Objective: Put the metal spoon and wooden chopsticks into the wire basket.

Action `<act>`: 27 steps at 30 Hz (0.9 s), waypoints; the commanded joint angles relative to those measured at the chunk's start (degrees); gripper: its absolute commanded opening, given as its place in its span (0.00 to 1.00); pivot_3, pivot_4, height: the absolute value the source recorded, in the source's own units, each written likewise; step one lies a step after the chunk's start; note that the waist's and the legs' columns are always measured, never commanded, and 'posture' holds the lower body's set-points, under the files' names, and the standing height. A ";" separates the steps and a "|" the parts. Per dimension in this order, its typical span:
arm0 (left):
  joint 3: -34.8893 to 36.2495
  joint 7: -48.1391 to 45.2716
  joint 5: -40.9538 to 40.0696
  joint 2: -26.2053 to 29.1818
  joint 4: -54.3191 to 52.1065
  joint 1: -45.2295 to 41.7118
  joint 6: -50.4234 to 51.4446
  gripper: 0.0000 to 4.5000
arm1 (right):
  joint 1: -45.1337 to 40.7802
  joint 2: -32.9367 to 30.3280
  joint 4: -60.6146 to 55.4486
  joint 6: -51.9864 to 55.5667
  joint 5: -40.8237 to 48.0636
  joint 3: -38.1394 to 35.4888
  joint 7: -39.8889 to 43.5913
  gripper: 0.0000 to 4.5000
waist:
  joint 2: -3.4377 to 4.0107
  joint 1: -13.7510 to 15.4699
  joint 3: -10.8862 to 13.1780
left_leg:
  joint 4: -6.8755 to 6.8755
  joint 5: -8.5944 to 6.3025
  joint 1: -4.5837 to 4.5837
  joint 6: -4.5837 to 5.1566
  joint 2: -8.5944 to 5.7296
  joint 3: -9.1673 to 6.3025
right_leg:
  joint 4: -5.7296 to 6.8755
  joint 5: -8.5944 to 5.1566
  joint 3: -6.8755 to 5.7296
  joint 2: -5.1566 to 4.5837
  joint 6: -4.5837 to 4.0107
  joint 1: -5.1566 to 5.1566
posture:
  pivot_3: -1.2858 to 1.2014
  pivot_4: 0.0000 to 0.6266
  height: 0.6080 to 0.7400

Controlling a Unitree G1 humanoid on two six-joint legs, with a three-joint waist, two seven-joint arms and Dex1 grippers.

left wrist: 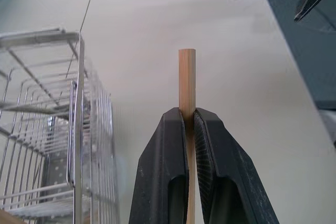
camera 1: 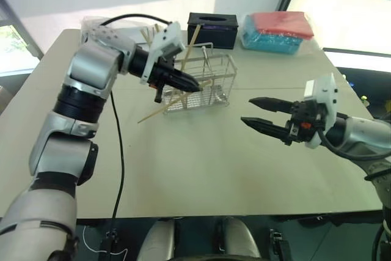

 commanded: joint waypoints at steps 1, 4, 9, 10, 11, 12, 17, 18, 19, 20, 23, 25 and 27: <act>2.57 0.41 -1.60 0.09 1.04 -2.48 0.63 0.02 | -0.82 -0.27 -0.21 -0.39 0.12 -0.98 0.37 0.57 | 0.00 0.04 0.00 | 0.01 0.00 0.02 0.00 0.02 -0.01 | 0.00 0.00 0.00 0.03 0.00 0.02 | 0.52 0.24 0.45; 6.37 3.34 -3.86 -1.37 2.86 -4.60 1.65 0.02 | -0.42 -0.10 -0.67 -0.34 0.14 -1.03 0.20 0.57 | -0.06 0.06 0.04 | 0.02 0.00 0.01 0.00 0.02 -0.01 | 0.00 0.00 0.02 0.03 -0.01 0.01 | 0.52 0.24 0.45; 17.27 17.96 -6.50 -5.51 14.12 -13.01 -0.37 0.02 | -0.70 0.18 -1.02 0.00 0.50 -0.98 -0.38 0.57 | -0.23 0.21 0.15 | 0.03 0.00 -0.05 0.00 -0.01 -0.03 | -0.05 0.01 0.01 0.02 0.01 0.01 | 0.52 0.24 0.45; 19.77 21.38 -7.02 -6.05 17.59 -15.13 -1.31 0.02 | -0.80 0.28 -1.02 0.05 0.51 -0.90 -0.59 0.57 | -0.25 0.15 0.16 | 0.04 0.00 -0.05 0.00 -0.03 -0.03 | -0.04 0.01 0.01 0.01 0.02 0.02 | 0.52 0.24 0.45; 21.68 23.88 -7.35 -6.28 20.52 -16.86 -1.88 0.02 | -0.85 0.40 -1.03 0.07 0.46 -0.78 -0.76 0.57 | -0.25 0.13 0.16 | 0.02 0.00 -0.05 0.00 -0.03 -0.01 | -0.07 0.02 0.01 0.00 0.03 0.02 | 0.52 0.24 0.45; 23.36 25.89 -7.76 -6.27 23.54 -18.56 -2.04 0.02 | -0.88 0.52 -1.12 0.13 0.46 -0.67 -0.96 0.57 | -0.25 0.05 0.16 | 0.02 0.00 -0.02 0.00 -0.03 -0.01 | -0.04 0.01 0.01 0.00 0.03 0.03 | 0.52 0.24 0.45; 29.53 33.03 -8.49 -6.19 33.55 -22.73 -10.16 0.02 | -0.41 1.36 -1.90 0.38 0.73 -0.34 -1.97 0.57 | -0.24 -0.01 0.16 | -0.07 0.01 0.10 -0.02 0.02 0.02 | 0.03 0.01 0.00 0.06 0.04 0.02 | 0.52 0.24 0.45; 30.51 34.07 -8.70 -6.52 34.44 -22.94 -12.01 0.02 | -0.31 1.53 -2.08 0.49 0.87 -0.37 -2.21 0.57 | -0.26 0.03 0.17 | -0.07 0.02 0.11 -0.04 0.03 0.02 | 0.04 0.01 0.00 0.06 0.04 0.02 | 0.52 0.24 0.45; 30.78 34.24 -8.69 -6.85 35.05 -22.92 -12.63 0.02 | -0.20 1.68 -2.28 0.57 0.95 -0.39 -2.42 0.57 | -0.31 0.07 0.19 | -0.06 0.04 0.10 -0.07 0.03 0.01 | 0.05 0.01 0.00 0.07 0.04 0.01 | 0.52 0.24 0.45; 30.45 34.00 -8.24 -7.18 35.33 -22.73 -13.49 0.02 | -0.12 1.80 -2.42 0.65 1.00 -0.42 -2.57 0.57 | -0.34 0.08 0.21 | -0.04 0.04 0.09 -0.08 0.03 0.02 | 0.05 0.02 0.00 0.07 0.04 0.02 | 0.52 0.24 0.45; 29.75 33.94 -7.33 -8.40 35.64 -21.62 -15.62 0.02 | -0.01 2.27 -3.00 1.07 1.37 -0.68 -3.24 0.57 | -0.37 0.34 0.23 | -0.02 0.06 0.03 -0.13 -0.01 0.00 | 0.03 0.02 0.00 0.04 0.03 0.03 | 0.52 0.24 0.45; 29.41 34.42 -6.79 -9.06 35.62 -20.59 -17.31 0.02 | -0.08 2.45 -3.22 1.33 1.65 -0.89 -3.67 0.57 | -0.38 0.22 0.23 | -0.02 0.06 0.01 -0.14 -0.08 0.02 | 0.01 0.03 0.00 -0.03 0.04 0.04 | 0.52 0.24 0.45; 28.89 34.54 -6.24 -9.51 35.32 -19.38 -18.34 0.02 | -0.18 2.50 -3.33 1.48 1.93 -1.10 -4.04 0.57 | -0.37 0.15 0.23 | -0.02 0.06 0.01 -0.13 -0.11 0.06 | 0.00 0.04 0.01 -0.07 0.07 0.05 | 0.52 0.24 0.45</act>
